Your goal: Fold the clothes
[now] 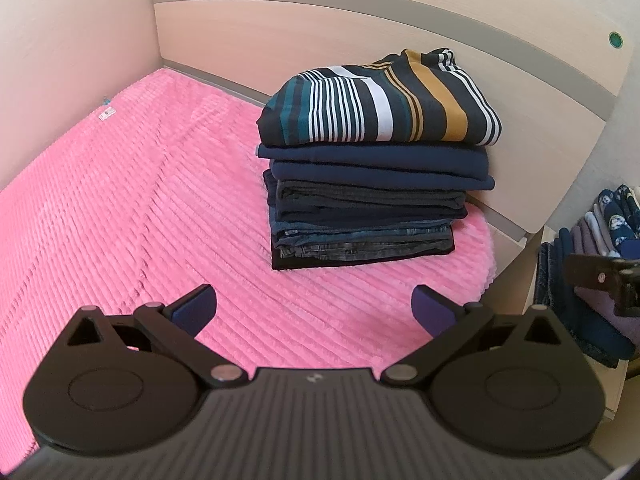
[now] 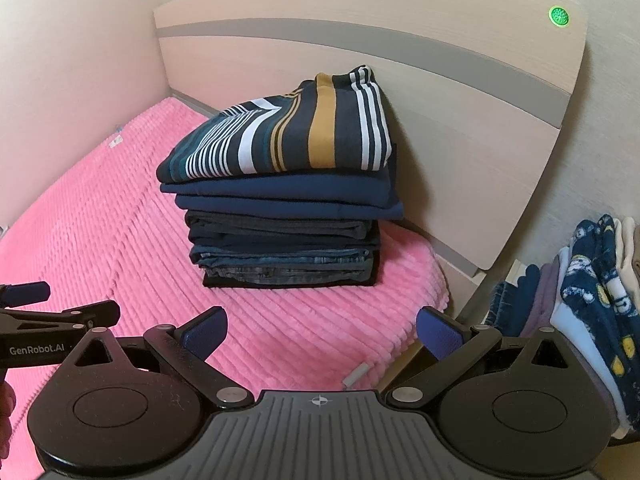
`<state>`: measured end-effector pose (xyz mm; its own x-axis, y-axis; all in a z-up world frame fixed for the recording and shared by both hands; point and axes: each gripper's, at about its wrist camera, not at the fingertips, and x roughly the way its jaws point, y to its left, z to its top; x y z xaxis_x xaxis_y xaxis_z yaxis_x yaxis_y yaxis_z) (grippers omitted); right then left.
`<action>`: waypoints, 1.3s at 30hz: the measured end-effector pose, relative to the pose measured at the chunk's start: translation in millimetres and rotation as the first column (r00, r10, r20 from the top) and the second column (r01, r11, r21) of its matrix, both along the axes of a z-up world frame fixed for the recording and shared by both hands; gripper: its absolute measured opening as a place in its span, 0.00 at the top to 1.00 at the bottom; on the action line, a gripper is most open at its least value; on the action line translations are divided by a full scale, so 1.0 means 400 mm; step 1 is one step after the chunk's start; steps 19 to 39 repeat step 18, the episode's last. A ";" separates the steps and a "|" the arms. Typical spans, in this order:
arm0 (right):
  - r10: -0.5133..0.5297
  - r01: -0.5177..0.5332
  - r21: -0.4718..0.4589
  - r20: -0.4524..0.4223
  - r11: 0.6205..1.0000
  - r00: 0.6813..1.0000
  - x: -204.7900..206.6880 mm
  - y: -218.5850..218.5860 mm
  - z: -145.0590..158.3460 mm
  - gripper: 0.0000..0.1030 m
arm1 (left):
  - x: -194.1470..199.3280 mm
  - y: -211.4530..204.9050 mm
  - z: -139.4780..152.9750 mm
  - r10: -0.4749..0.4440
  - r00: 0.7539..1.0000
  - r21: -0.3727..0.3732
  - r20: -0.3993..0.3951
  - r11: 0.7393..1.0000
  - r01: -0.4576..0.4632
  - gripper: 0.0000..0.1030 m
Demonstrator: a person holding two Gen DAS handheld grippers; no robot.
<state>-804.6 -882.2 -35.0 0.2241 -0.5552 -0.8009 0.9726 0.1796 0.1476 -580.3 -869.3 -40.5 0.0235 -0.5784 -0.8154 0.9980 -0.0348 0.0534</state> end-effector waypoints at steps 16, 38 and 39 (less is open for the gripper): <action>0.003 -0.003 -0.003 0.000 1.000 1.000 0.007 0.008 0.001 0.00 | -0.009 0.013 0.003 -0.020 1.000 -0.032 0.019 0.999 0.021 0.01; 0.001 -0.001 -0.002 0.001 1.000 1.000 0.005 0.008 -0.001 0.00 | -0.012 0.017 0.006 -0.026 0.999 -0.054 0.031 0.998 0.027 0.01; 0.001 -0.001 -0.002 0.001 1.000 1.000 0.005 0.008 -0.001 0.00 | -0.012 0.017 0.006 -0.026 0.999 -0.054 0.031 0.998 0.027 0.01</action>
